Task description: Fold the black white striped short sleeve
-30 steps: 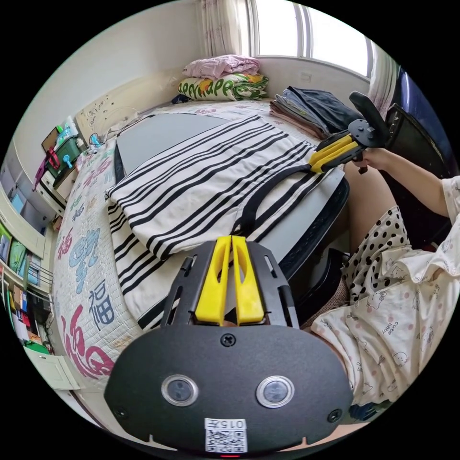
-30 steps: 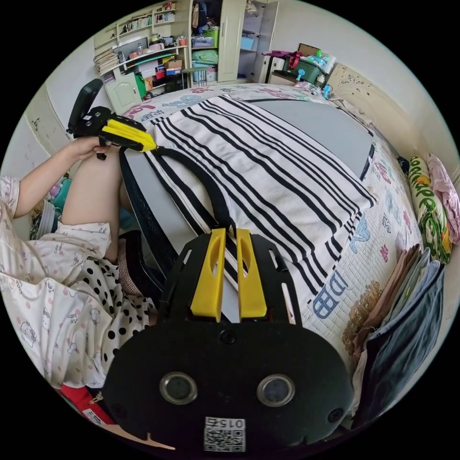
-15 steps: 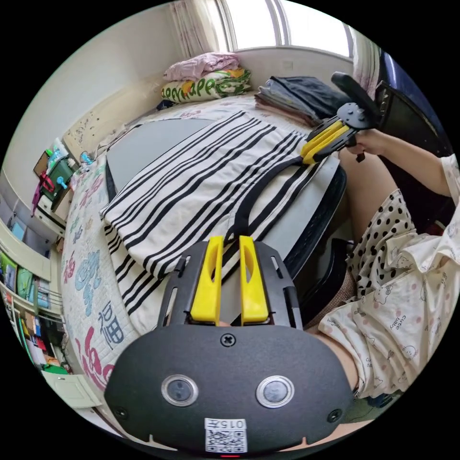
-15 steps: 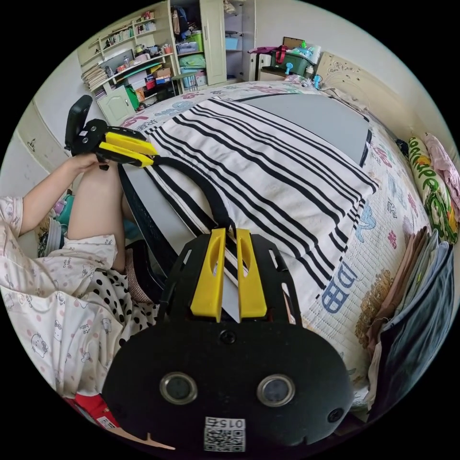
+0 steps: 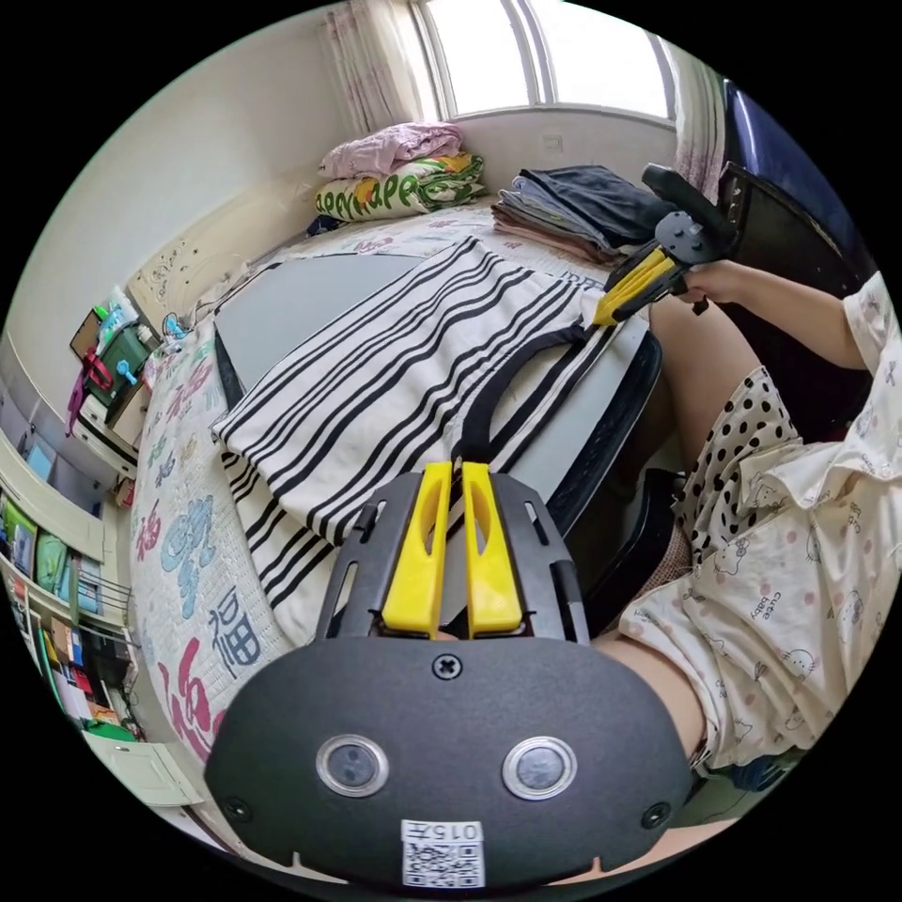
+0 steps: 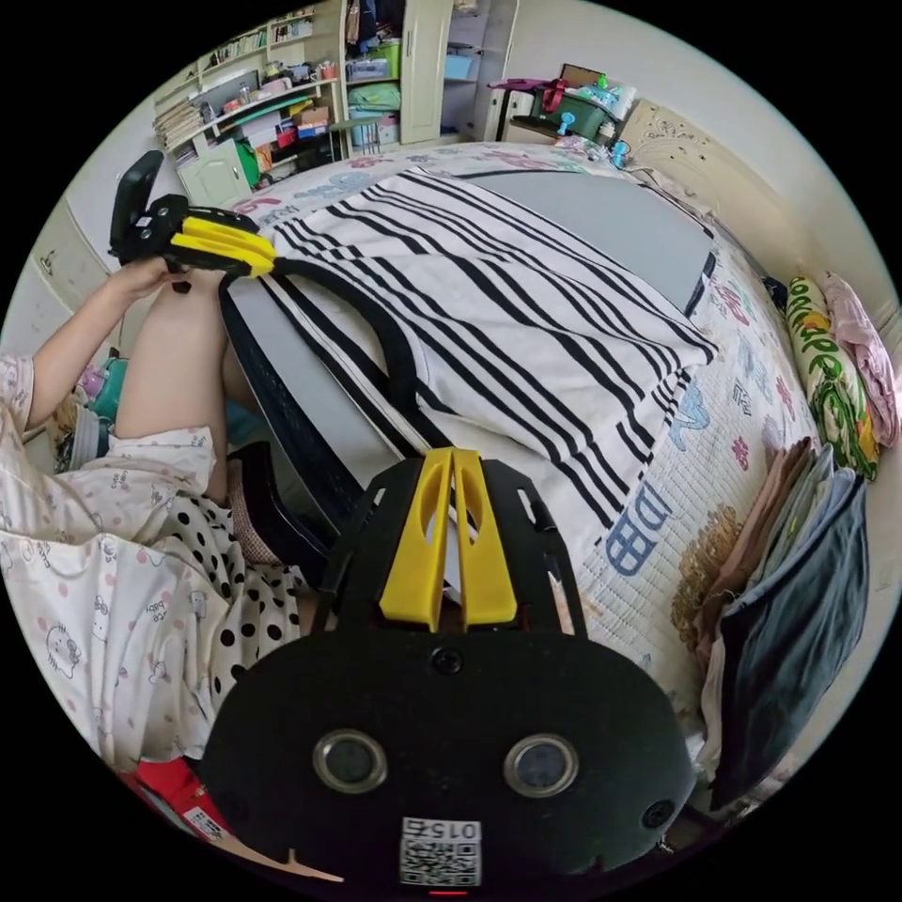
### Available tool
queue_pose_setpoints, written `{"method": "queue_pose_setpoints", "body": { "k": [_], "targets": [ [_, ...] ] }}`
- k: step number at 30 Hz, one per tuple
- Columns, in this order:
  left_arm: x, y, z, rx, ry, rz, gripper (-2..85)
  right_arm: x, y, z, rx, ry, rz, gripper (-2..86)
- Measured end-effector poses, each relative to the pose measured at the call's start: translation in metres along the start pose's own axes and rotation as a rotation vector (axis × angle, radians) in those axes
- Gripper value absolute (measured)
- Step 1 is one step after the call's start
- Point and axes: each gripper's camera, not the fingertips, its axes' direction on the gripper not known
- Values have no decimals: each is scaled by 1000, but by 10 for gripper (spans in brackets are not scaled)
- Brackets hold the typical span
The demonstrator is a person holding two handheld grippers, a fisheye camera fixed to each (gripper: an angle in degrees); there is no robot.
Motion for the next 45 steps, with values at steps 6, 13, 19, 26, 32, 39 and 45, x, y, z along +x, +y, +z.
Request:
{"method": "queue_pose_setpoints", "body": {
  "k": [6, 13, 19, 26, 32, 39, 45],
  "targets": [
    [-7, -11, 21, -27, 9, -18, 52, -1, -2, -17, 115, 16, -82, 81],
    [-36, -32, 45, -84, 53, 24, 75, 16, -24, -9, -15, -14, -225, 82],
    [-46, -48, 68, -80, 97, 61, 22, 28, -28, -29, -49, -3, -235, 7],
    [-28, -64, 85, -69, 66, 152, 4, 36, -33, -63, -46, 16, -226, -2],
    [-32, -72, 127, -88, 77, 105, 8, 49, -46, -69, -70, 9, -188, 13],
    [-47, -84, 160, -158, 104, 85, 39, 116, -13, -138, 119, -168, 186, 61],
    [-60, -152, 179, -91, 207, 157, 53, 192, 71, -174, 391, -242, 780, 84]
  ]
}}
